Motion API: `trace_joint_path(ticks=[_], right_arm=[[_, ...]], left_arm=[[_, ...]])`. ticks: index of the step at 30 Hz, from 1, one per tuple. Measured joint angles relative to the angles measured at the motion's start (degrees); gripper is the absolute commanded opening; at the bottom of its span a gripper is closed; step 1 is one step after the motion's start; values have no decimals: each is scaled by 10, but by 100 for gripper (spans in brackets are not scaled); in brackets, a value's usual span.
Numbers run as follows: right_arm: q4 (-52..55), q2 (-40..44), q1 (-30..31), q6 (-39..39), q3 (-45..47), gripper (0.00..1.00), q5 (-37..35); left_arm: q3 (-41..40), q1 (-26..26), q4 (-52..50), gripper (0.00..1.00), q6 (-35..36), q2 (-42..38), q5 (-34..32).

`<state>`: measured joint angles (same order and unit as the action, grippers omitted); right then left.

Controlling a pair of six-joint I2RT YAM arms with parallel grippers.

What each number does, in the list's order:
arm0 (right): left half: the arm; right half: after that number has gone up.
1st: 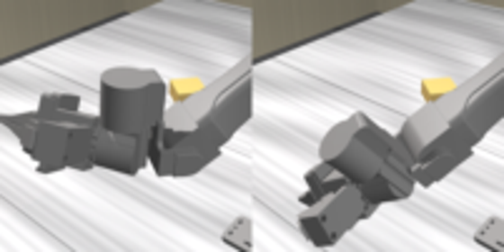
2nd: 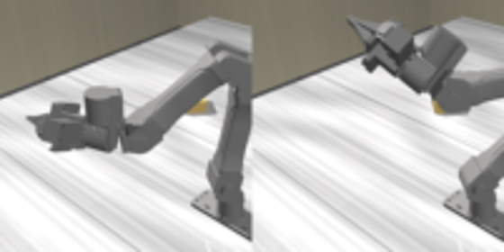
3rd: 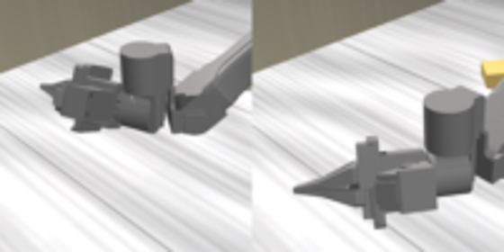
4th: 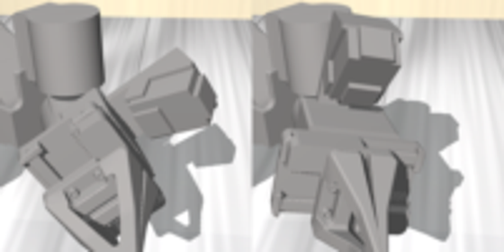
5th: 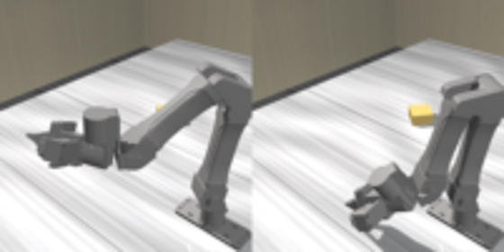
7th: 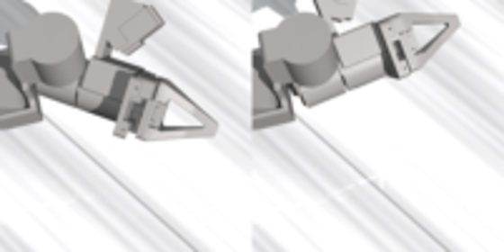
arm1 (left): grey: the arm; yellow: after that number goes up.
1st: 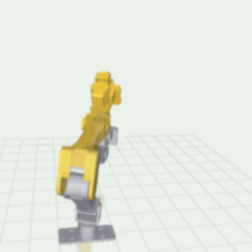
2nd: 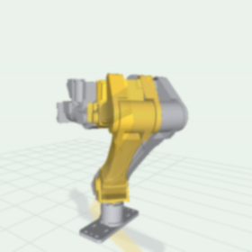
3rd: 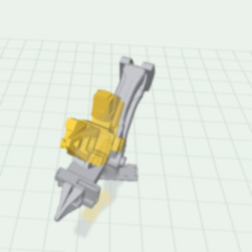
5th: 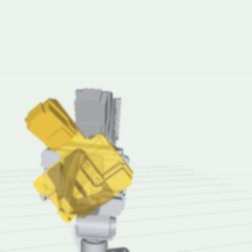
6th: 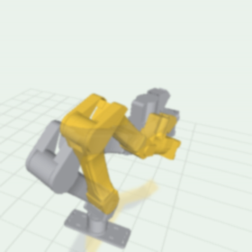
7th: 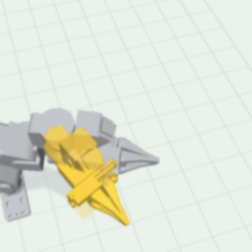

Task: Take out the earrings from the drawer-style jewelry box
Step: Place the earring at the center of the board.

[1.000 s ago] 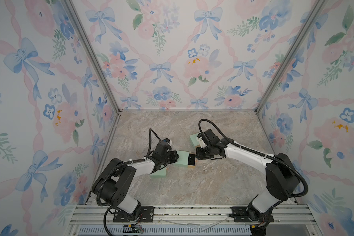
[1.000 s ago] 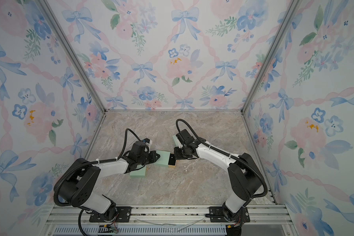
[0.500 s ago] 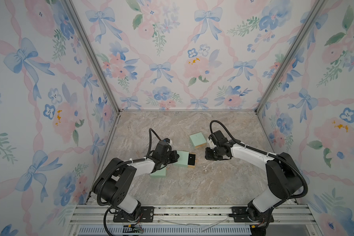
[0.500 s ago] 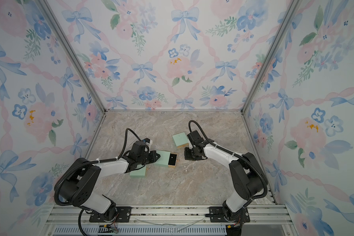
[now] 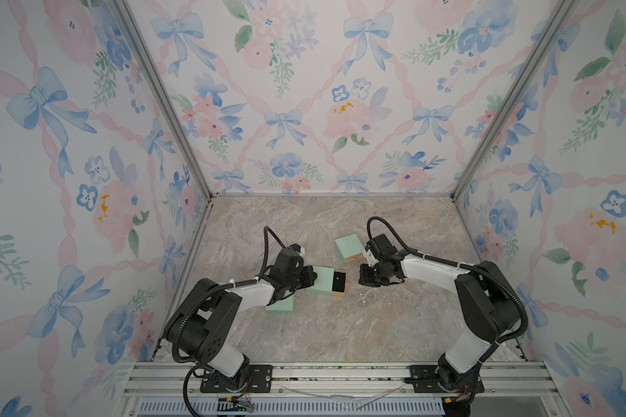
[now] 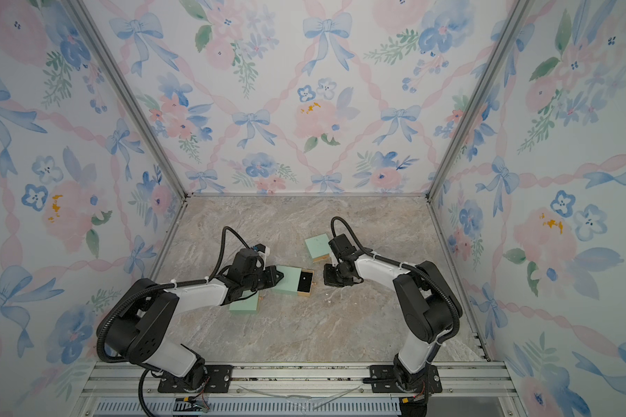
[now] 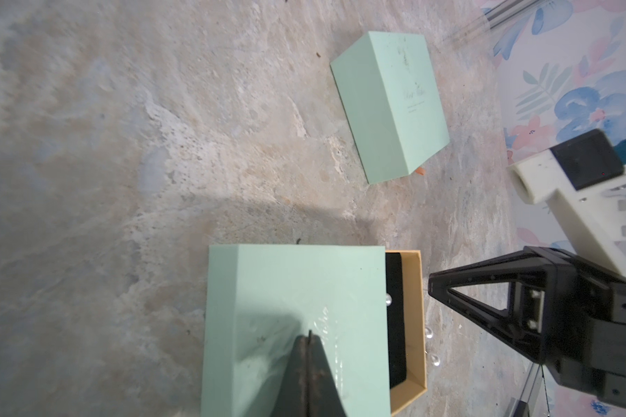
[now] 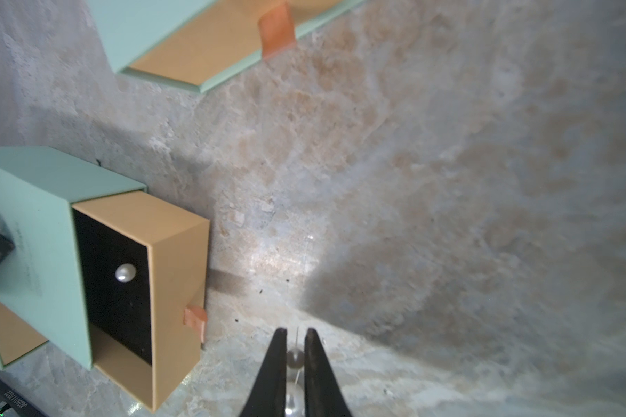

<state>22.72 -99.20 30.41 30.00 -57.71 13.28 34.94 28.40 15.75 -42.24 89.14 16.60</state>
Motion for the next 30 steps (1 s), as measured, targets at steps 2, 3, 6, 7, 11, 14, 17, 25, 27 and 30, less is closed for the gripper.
trace_joint_path(ticks=[2,3,6,7,11,14,17,25,27,30], right_arm=[[-3,-4,0,0,0,13,0],[-4,-6,0,0,0,13,0],[-6,-10,0,0,0,14,0],[-7,-12,0,0,0,14,0],[-7,-15,0,0,0,16,0],[-7,-16,0,0,0,17,0],[-7,-16,0,0,0,20,0],[12,-13,4,-4,-8,23,-9],[34,-4,12,-9,-19,23,-23],[59,16,36,-14,-47,24,-40]], left_arm=[[1,0,0,0,0,1,0],[1,0,1,0,0,2,0],[2,0,3,0,0,3,2],[2,0,3,0,0,3,2],[2,0,3,0,0,3,2],[2,0,3,0,0,3,2],[2,0,3,0,0,3,2],[2,0,3,0,0,3,2],[2,0,3,0,0,3,2],[2,0,3,0,0,3,2]])
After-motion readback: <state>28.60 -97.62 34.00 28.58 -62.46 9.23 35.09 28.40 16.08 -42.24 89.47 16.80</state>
